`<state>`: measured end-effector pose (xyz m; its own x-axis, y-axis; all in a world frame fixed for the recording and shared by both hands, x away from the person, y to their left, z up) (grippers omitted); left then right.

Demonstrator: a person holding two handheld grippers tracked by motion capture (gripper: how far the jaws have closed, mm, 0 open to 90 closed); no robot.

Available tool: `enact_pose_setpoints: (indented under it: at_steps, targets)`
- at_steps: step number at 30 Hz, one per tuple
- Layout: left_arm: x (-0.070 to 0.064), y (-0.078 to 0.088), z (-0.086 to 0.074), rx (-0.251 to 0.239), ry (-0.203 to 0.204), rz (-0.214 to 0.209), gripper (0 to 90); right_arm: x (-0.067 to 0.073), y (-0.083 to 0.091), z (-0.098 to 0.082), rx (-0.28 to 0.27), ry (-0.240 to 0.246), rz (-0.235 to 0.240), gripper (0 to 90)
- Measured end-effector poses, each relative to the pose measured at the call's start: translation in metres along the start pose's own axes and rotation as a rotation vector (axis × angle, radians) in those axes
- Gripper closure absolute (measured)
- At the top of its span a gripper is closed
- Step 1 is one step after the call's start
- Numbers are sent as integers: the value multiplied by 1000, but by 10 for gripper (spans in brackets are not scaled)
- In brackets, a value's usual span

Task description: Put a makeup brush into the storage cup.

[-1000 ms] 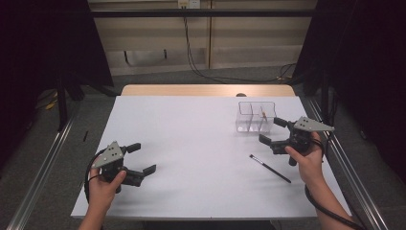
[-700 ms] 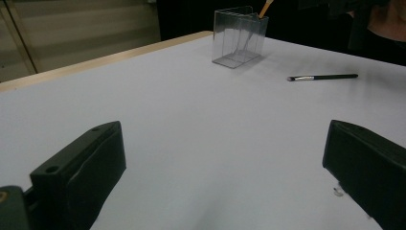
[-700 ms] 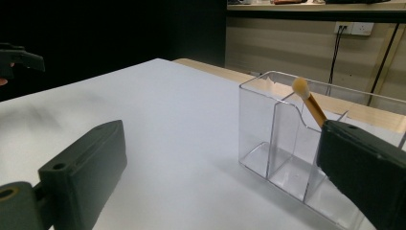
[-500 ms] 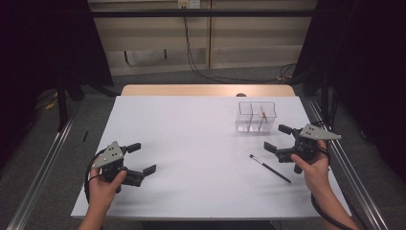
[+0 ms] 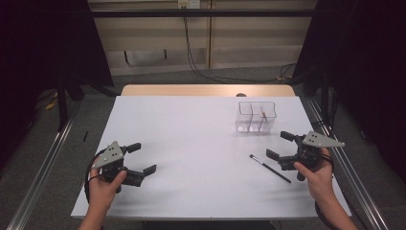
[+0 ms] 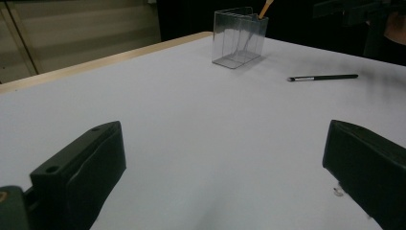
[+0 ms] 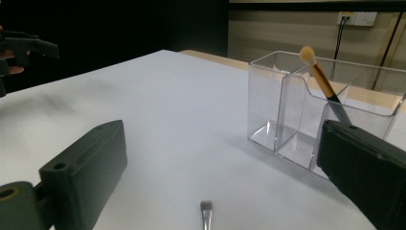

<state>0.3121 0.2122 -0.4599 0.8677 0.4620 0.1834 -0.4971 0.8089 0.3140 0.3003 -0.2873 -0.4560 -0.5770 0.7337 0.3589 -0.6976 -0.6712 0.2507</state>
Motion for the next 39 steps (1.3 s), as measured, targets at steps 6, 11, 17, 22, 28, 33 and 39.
enact_pose_setpoints:
  at_steps: [6,11,17,22,28,33,39]
  targets:
    - [0,0,-1,0,2,0,8,0,6,-5,12,-5,-8,24]
    - [0,0,-1,-1,2,0,8,-1,13,-9,6,-10,-22,24]
    - [0,-1,0,-2,1,-1,8,-2,19,-15,16,-15,-31,24]
    - [0,-1,0,-2,0,-1,8,-2,23,-19,24,-19,-38,23]
    - [0,0,-1,-5,0,-6,8,2,26,-22,18,-14,-36,26]
    - [-1,0,-2,-3,0,-3,8,4,24,-24,25,-4,-38,26]
    - [-1,1,-2,-4,1,1,8,5,24,-26,31,2,-40,26]
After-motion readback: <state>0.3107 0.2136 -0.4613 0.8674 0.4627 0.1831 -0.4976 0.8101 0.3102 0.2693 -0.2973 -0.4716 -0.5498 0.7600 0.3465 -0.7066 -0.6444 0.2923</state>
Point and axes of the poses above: each handheld gripper's, and its own axes: y roughly backward along the jaws, z roughly out of its top, x roughly to its left, the point moved 4 cm from there along -y, roughly forward along the jaws, and after that the axes turned 15 degrees about -y, right-handed, at the moved point
